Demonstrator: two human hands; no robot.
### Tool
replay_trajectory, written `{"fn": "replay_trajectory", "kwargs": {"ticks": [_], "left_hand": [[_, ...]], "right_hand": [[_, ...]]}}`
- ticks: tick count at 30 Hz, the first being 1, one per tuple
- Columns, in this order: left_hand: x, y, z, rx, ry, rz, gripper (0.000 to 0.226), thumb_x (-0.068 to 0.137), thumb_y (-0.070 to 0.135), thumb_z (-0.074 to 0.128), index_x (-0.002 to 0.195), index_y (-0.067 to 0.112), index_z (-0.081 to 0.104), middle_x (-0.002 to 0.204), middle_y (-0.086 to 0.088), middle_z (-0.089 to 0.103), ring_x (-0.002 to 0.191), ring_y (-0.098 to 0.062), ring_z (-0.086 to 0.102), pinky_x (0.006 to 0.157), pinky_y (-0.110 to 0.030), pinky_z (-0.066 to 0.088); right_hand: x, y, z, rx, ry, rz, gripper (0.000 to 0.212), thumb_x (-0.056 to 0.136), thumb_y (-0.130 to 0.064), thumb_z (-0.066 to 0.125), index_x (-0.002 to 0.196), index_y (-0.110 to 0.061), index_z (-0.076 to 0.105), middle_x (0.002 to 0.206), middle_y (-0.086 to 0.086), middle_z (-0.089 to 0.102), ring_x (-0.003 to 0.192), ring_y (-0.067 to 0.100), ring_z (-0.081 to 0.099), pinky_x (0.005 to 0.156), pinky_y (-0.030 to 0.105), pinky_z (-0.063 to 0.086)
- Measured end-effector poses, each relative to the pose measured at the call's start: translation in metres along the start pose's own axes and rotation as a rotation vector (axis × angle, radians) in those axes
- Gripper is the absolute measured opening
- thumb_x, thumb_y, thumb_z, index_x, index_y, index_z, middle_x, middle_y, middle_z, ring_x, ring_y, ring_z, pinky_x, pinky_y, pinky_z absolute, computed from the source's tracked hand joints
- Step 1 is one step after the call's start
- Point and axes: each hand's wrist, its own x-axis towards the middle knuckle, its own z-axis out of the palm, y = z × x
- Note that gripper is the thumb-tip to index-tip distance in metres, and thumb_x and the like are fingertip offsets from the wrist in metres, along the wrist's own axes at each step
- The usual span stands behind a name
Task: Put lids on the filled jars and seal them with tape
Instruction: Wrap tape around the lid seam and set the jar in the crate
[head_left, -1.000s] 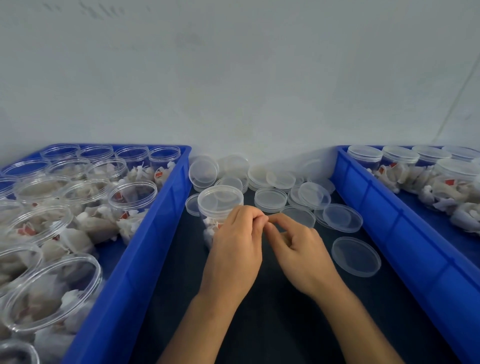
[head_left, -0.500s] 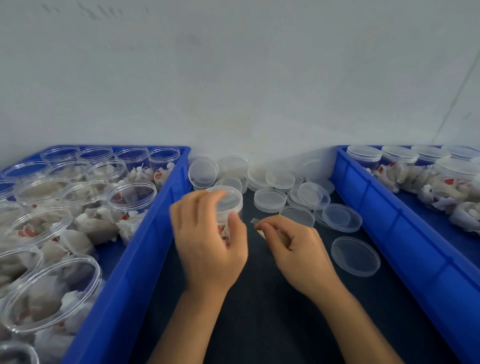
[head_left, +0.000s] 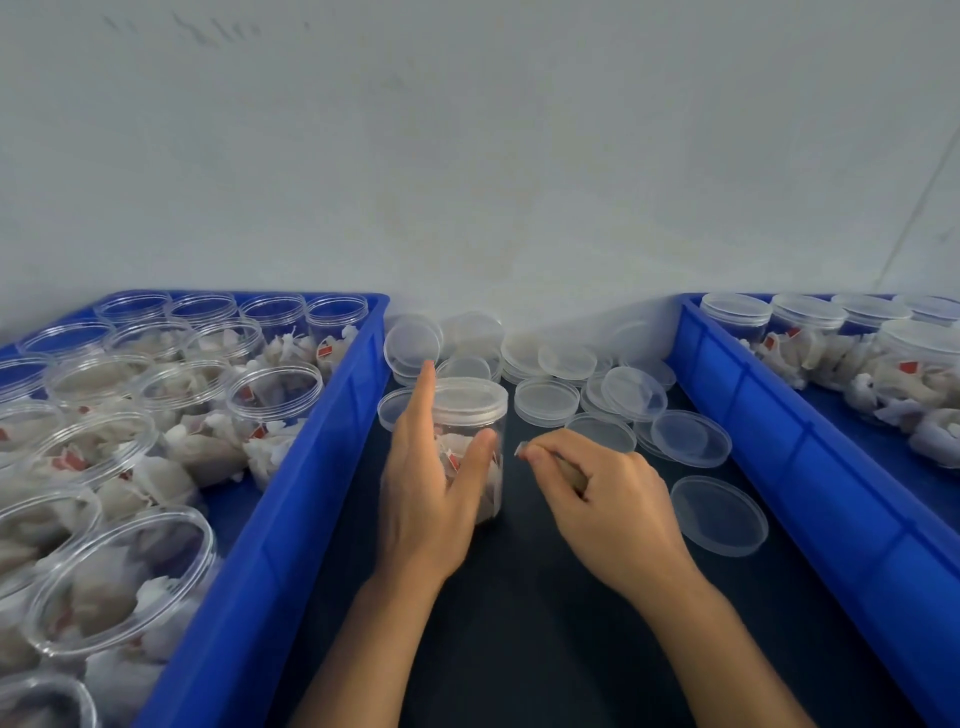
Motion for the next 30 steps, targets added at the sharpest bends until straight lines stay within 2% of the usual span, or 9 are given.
{"fn": "replay_trajectory", "kwargs": {"ticks": [2, 4, 8, 12, 15, 21, 30], "left_hand": [[0.001, 0.006, -0.001, 0.049, -0.055, 0.035, 0.081, 0.1, 0.06, 0.054, 0.166, 0.056, 0.007, 0.139, 0.059, 0.024, 0.129, 0.035, 0.027, 0.1, -0.003, 0.034], [0.002, 0.012, -0.001, 0.116, -0.101, 0.056, 0.081, 0.097, 0.064, 0.051, 0.164, 0.061, 0.005, 0.133, 0.053, 0.032, 0.121, 0.034, 0.032, 0.095, -0.013, 0.039], [-0.001, 0.022, -0.002, 0.206, -0.124, 0.091, 0.083, 0.092, 0.068, 0.049, 0.162, 0.063, 0.006, 0.128, 0.027, 0.046, 0.11, 0.011, 0.05, 0.092, -0.026, 0.05], [-0.002, 0.022, -0.004, 0.209, -0.142, 0.097, 0.085, 0.09, 0.066, 0.051, 0.162, 0.062, 0.007, 0.127, 0.018, 0.054, 0.108, -0.002, 0.058, 0.089, -0.038, 0.058], [-0.002, 0.021, -0.003, 0.225, -0.152, 0.095, 0.087, 0.09, 0.064, 0.055, 0.162, 0.061, 0.008, 0.123, 0.019, 0.054, 0.102, -0.003, 0.059, 0.084, -0.038, 0.058], [-0.004, 0.019, -0.002, 0.251, -0.131, 0.087, 0.089, 0.09, 0.076, 0.054, 0.164, 0.058, 0.007, 0.143, 0.011, 0.053, 0.123, -0.01, 0.056, 0.089, -0.031, 0.044], [-0.003, 0.021, 0.001, 0.298, -0.108, 0.08, 0.089, 0.09, 0.082, 0.051, 0.164, 0.056, 0.009, 0.142, 0.006, 0.054, 0.125, -0.013, 0.056, 0.087, -0.031, 0.043]], "right_hand": [[0.001, -0.001, -0.002, -0.018, 0.025, -0.02, 0.017, 0.105, -0.054, 0.05, 0.105, -0.044, 0.065, 0.065, -0.014, 0.061, 0.061, 0.015, 0.058, 0.063, 0.038, 0.054], [0.001, -0.001, -0.004, -0.033, 0.038, -0.022, 0.018, 0.105, -0.052, 0.052, 0.102, -0.042, 0.066, 0.064, -0.013, 0.06, 0.06, 0.016, 0.058, 0.062, 0.039, 0.054], [0.001, 0.0, -0.008, -0.051, 0.059, 0.001, 0.023, 0.103, -0.055, 0.05, 0.1, -0.04, 0.067, 0.065, -0.012, 0.06, 0.059, 0.018, 0.056, 0.061, 0.041, 0.054], [0.002, -0.002, -0.009, -0.048, 0.066, 0.023, 0.027, 0.102, -0.059, 0.048, 0.1, -0.04, 0.068, 0.058, -0.009, 0.057, 0.057, 0.018, 0.056, 0.062, 0.044, 0.055], [0.001, -0.003, -0.01, -0.049, 0.053, 0.034, 0.028, 0.102, -0.059, 0.048, 0.101, -0.039, 0.068, 0.058, -0.007, 0.057, 0.057, 0.019, 0.056, 0.062, 0.045, 0.055], [0.001, -0.005, -0.01, -0.06, 0.03, 0.03, 0.026, 0.103, -0.055, 0.048, 0.102, -0.039, 0.068, 0.059, -0.007, 0.059, 0.059, 0.018, 0.058, 0.064, 0.045, 0.056], [0.001, -0.007, -0.009, -0.085, 0.04, 0.044, 0.025, 0.102, -0.05, 0.049, 0.1, -0.036, 0.069, 0.06, -0.009, 0.059, 0.061, 0.021, 0.058, 0.066, 0.046, 0.056]]}}
